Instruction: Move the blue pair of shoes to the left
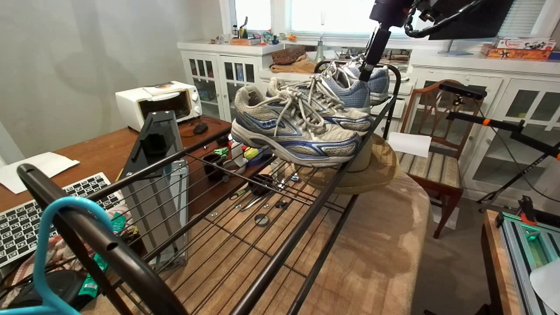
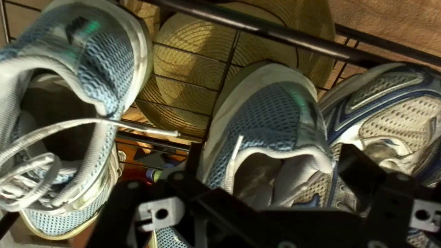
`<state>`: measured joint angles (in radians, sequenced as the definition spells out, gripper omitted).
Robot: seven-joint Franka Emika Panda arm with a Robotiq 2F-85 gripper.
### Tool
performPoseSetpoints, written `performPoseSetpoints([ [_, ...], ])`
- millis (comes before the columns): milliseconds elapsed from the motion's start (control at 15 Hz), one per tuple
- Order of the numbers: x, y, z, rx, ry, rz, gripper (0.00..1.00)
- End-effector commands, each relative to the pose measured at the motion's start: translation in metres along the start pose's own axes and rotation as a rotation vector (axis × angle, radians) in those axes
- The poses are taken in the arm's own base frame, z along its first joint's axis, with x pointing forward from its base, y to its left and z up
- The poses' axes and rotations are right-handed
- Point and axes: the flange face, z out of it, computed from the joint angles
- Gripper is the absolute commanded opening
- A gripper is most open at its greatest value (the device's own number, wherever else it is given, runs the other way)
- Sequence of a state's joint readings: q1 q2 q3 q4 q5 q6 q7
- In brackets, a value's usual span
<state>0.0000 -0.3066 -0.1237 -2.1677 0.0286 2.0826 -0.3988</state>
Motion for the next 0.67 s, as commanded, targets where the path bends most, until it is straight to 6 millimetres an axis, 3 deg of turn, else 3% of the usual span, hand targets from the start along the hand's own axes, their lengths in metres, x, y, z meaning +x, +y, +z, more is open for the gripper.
performPoseSetpoints([
  [0,0.016,0.0,0.011,0.037,0.006,0.009,1.0],
  [600,0.03,-0.005,0.037,0.019,-0.008,0.027,1.0],
])
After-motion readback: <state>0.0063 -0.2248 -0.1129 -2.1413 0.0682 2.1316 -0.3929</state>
